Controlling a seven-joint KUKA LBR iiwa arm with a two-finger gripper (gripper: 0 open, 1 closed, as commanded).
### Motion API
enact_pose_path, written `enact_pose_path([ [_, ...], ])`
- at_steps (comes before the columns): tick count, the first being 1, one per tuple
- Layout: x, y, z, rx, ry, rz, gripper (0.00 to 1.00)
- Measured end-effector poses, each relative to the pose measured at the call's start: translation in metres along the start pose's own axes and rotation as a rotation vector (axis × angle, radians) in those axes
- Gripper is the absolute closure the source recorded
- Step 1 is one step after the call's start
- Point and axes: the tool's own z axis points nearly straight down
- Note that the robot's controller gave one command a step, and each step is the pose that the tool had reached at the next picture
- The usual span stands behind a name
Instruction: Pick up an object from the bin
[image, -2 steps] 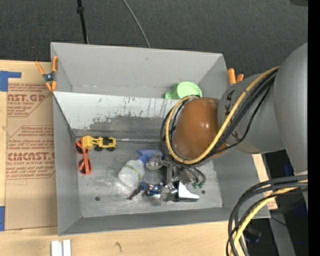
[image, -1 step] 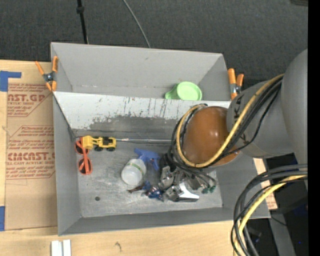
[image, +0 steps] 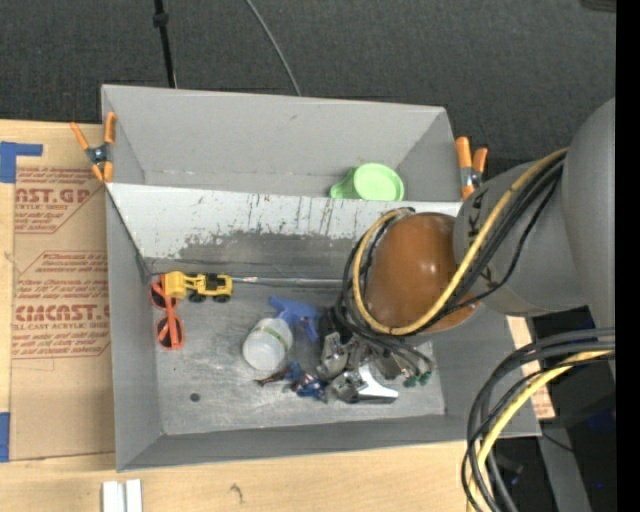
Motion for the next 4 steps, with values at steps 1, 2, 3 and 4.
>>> enact_pose_path([
  [1, 0.015, -0.002, -0.037, 0.003, -0.006, 0.024, 1.0],
  [2, 0.015, -0.002, -0.037, 0.003, -0.006, 0.024, 1.0],
  [3, 0.016, -0.001, -0.04, 0.002, -0.003, 0.023, 1.0],
  [4, 0.008, -0.008, -0.001, 0.002, -0.012, -0.127, 1.0],
])
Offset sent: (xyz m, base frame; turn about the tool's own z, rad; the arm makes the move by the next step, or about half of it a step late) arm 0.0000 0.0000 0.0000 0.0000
